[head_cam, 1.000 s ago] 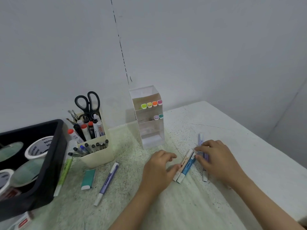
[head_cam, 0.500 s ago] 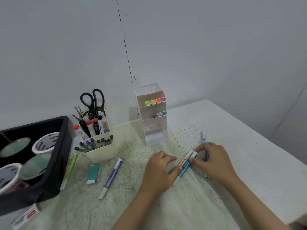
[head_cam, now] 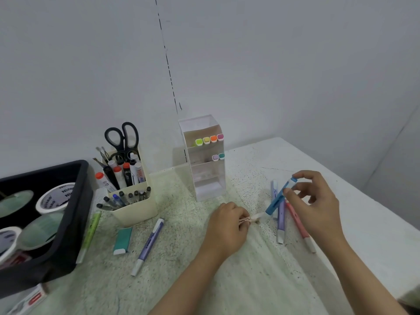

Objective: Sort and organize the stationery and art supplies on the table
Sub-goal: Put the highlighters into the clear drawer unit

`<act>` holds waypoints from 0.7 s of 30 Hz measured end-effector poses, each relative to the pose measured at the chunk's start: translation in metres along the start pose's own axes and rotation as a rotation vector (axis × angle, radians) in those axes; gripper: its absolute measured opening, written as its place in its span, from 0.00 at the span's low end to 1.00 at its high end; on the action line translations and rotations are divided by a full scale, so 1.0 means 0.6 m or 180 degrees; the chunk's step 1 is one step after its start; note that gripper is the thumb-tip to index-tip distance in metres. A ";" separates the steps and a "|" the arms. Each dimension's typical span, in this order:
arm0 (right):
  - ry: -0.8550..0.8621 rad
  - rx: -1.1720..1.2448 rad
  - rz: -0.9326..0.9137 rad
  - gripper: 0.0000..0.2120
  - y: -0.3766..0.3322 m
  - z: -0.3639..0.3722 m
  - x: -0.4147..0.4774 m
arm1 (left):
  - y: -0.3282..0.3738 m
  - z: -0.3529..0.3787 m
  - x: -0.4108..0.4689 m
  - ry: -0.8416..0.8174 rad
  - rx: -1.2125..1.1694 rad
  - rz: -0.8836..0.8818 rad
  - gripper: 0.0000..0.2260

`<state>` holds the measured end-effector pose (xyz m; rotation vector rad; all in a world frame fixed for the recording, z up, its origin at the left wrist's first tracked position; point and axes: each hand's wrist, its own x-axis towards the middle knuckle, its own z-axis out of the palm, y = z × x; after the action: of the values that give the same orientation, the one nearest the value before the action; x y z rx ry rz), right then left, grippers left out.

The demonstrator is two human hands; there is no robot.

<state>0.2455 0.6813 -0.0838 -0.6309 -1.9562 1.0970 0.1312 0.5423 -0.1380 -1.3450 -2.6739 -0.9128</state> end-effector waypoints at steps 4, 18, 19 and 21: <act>-0.0078 0.0151 -0.0202 0.14 -0.015 0.010 0.005 | -0.004 -0.014 -0.009 0.0115 -0.0235 -0.0064 0.06; -0.0244 0.0199 -0.2039 0.07 -0.108 0.118 0.054 | -0.020 -0.174 -0.022 0.1840 -0.1962 -0.0286 0.14; -0.0255 -0.0024 -0.2268 0.06 -0.106 0.128 0.061 | -0.020 -0.181 -0.022 0.1883 -0.1973 -0.0226 0.12; -0.0355 -0.0500 -0.2621 0.06 -0.097 0.146 0.076 | -0.021 -0.191 -0.018 0.1961 -0.1844 -0.0104 0.09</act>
<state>0.1454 0.6440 -0.0430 0.1830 -2.0986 0.4686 0.1012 0.4707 -0.0523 -0.8484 -2.0335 -1.8382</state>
